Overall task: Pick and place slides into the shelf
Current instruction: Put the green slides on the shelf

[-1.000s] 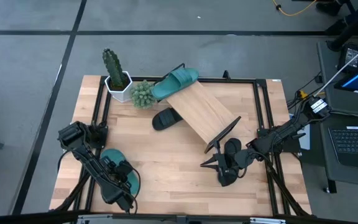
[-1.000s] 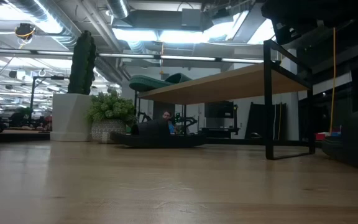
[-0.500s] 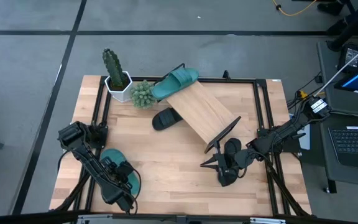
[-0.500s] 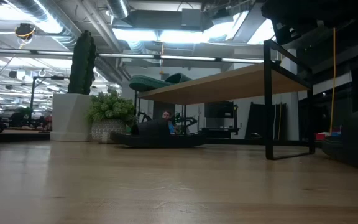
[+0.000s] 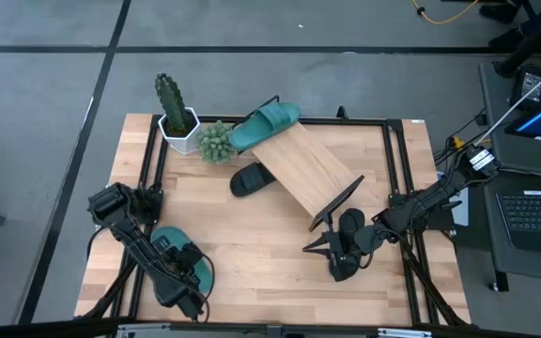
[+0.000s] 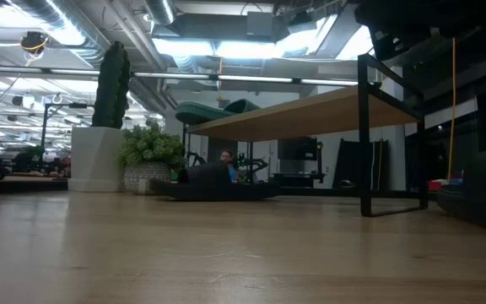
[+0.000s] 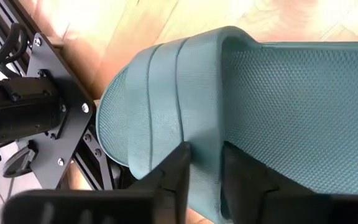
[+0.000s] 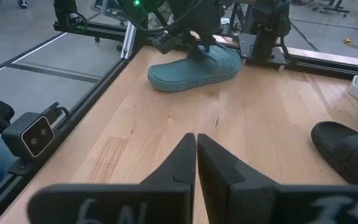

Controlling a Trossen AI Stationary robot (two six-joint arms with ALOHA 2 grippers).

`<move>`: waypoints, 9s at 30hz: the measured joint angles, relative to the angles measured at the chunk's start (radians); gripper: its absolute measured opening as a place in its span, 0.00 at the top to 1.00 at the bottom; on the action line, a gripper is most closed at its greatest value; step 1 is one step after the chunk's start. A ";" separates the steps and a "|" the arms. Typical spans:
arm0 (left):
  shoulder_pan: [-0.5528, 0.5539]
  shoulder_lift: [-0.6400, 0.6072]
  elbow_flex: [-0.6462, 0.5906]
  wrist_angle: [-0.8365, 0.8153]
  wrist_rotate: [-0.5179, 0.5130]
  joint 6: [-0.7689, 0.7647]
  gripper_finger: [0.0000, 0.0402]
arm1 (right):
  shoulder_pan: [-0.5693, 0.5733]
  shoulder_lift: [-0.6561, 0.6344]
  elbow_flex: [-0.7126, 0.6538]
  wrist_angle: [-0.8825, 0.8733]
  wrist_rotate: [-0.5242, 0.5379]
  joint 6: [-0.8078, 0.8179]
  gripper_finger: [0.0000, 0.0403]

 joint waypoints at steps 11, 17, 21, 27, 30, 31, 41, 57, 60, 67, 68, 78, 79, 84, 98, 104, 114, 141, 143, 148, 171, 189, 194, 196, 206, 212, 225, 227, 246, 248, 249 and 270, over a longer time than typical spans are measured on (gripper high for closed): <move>0.005 0.000 0.001 0.001 0.000 0.015 0.98 | 0.000 0.000 0.000 -0.007 0.000 0.000 0.95; 0.006 0.000 0.035 -0.045 -0.029 0.043 0.99 | 0.000 0.000 0.000 -0.009 0.000 0.001 0.95; 0.007 0.000 0.092 -0.120 -0.080 0.053 0.99 | 0.000 0.000 0.000 -0.009 0.000 0.002 0.95; 0.007 -0.010 0.163 -0.131 -0.250 0.139 0.99 | 0.000 0.000 0.000 -0.010 0.000 0.001 0.95; 0.010 -0.010 0.189 -0.129 -0.332 0.201 1.00 | 0.000 0.000 0.000 -0.013 0.000 0.000 0.95; 0.014 -0.010 0.197 -0.130 -0.354 0.220 1.00 | 0.000 0.000 0.000 -0.014 0.000 0.000 0.95; 0.083 -0.013 0.249 -0.132 -0.509 0.459 1.00 | 0.000 0.000 0.000 -0.037 0.000 0.002 0.95; 0.202 -0.016 0.439 -0.132 -0.916 1.090 1.00 | 0.000 0.000 0.000 -0.038 0.000 0.001 0.95; 0.228 -0.027 0.480 -0.131 -0.968 1.183 1.00 | 0.000 0.000 0.000 -0.038 0.000 0.001 0.95; 0.297 -0.113 0.506 -0.111 -1.000 1.308 1.00 | 0.000 0.000 0.000 -0.051 0.000 -0.003 0.95; 0.304 -0.126 0.506 -0.104 -1.005 1.320 1.00 | 0.000 0.000 0.000 -0.055 0.000 -0.005 0.95; 0.407 -0.189 0.505 0.190 -0.967 1.713 1.00 | -0.004 -0.001 0.000 -0.065 0.000 -0.191 0.95; 0.422 -0.189 0.505 0.218 -0.937 1.760 1.00 | -0.004 -0.004 0.000 -0.065 0.000 -0.213 0.95; 0.518 -0.189 0.505 0.374 -0.818 1.937 1.00 | -0.026 -0.018 0.000 -0.062 -0.005 -0.239 0.95; 0.685 -0.189 0.505 0.589 -0.622 2.171 1.00 | -0.028 -0.238 0.000 -0.149 -0.097 -0.322 0.95; 0.772 -0.189 0.504 0.645 -0.477 2.257 1.00 | -0.030 -0.351 0.000 -0.325 0.048 -0.308 0.95; 0.911 -0.188 0.504 0.727 -0.264 2.387 1.00 | -0.038 -0.440 0.000 -0.457 0.057 -0.263 0.95; 1.151 -0.183 0.293 1.009 0.029 2.536 1.00 | -0.119 -0.485 0.000 -0.539 0.059 -0.237 0.95; 1.170 -0.183 0.293 1.007 0.040 2.537 1.00 | -0.119 -0.485 0.000 -0.539 0.059 -0.237 0.95; 1.219 -0.184 0.293 1.002 0.112 2.539 1.00 | -0.119 -0.485 0.000 -0.539 0.059 -0.236 0.95; 1.325 -0.185 0.293 0.934 0.207 2.609 1.00 | -0.119 -0.484 0.000 -0.539 0.059 -0.234 0.95; 1.361 -0.170 0.294 0.912 0.304 2.614 1.00 | -0.119 -0.484 0.000 -0.539 0.058 -0.234 0.95; 1.362 -0.138 0.294 0.923 0.304 2.614 1.00 | -0.119 -0.484 0.000 -0.538 0.058 -0.206 0.95; 1.363 -0.131 0.295 0.934 0.303 2.615 1.00 | -0.119 -0.484 0.000 -0.544 0.058 -0.190 0.95; 1.362 -0.131 0.294 0.956 0.267 2.615 1.00 | -0.119 -0.482 0.000 -0.547 0.057 -0.187 0.95; 1.361 -0.131 0.294 0.957 0.252 2.615 1.00 | -0.119 -0.482 0.000 -0.547 0.057 -0.188 0.95; 1.361 -0.131 0.294 0.957 0.242 2.613 0.99 | -0.119 -0.482 0.000 -0.555 0.057 -0.189 0.95; 1.361 -0.131 0.294 0.957 0.241 2.613 0.96 | -0.119 -0.482 0.000 -0.554 0.057 -0.188 0.95; 1.362 -0.130 0.292 0.940 0.111 2.603 0.77 | -0.119 -0.481 0.000 -0.554 0.056 -0.182 0.95; 1.362 -0.130 0.292 0.938 0.110 2.603 0.75 | -0.119 -0.482 0.000 -0.554 0.056 -0.182 0.95; 1.362 -0.130 0.292 0.938 0.110 2.603 0.74 | -0.119 -0.482 0.000 -0.554 0.056 -0.182 0.95; 1.300 -0.130 0.292 0.933 0.024 2.581 0.64 | -0.119 -0.481 -0.006 -0.586 0.054 -0.109 0.95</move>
